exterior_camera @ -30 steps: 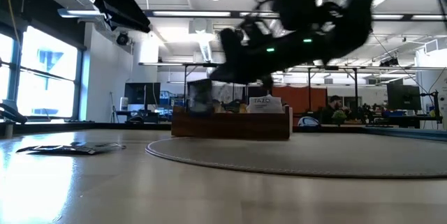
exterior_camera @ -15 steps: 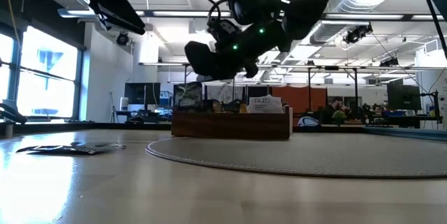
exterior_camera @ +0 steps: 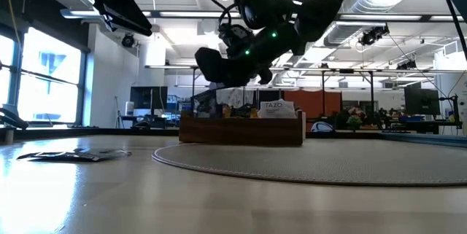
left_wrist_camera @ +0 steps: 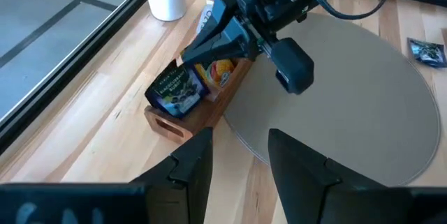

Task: Pick & Place Tea
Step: Put the dark blue tea bag into the left section of the wooden organizer

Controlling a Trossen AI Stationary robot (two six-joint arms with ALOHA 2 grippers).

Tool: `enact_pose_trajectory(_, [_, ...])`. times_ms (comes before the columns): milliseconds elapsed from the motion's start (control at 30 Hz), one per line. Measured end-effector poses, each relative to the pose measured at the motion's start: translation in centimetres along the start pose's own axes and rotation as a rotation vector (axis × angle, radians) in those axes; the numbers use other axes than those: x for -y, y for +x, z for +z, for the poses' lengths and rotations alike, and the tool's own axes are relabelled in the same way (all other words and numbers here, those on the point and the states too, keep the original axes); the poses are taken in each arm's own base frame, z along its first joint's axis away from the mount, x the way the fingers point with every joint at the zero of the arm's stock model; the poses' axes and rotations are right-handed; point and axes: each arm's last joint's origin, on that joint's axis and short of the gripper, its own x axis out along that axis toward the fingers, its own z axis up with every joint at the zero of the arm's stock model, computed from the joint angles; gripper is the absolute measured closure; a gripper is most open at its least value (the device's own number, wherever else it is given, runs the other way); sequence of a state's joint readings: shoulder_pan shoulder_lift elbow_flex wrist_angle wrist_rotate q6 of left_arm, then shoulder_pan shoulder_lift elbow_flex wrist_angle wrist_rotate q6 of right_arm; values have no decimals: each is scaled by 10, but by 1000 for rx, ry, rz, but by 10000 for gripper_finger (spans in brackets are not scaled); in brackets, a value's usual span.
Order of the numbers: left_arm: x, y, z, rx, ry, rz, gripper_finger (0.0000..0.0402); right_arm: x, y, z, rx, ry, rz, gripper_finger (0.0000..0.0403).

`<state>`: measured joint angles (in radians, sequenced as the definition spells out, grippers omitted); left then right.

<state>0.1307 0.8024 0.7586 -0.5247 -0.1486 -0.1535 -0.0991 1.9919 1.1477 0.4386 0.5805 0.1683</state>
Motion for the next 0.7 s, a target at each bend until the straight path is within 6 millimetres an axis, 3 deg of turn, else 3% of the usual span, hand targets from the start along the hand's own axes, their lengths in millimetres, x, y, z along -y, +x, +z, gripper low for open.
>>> enact_pose_trajectory(233, [0,0,0,0,0,0,264,7,4,0,-17,3,-8,392])
enact_pose_trajectory(533, [0,0,0,1,0,3,264,7,4,0,-19,-67,15,333])
enact_pose_trajectory(700, [0,0,0,1,0,3,264,0,-9,13,15,-120,41,308])
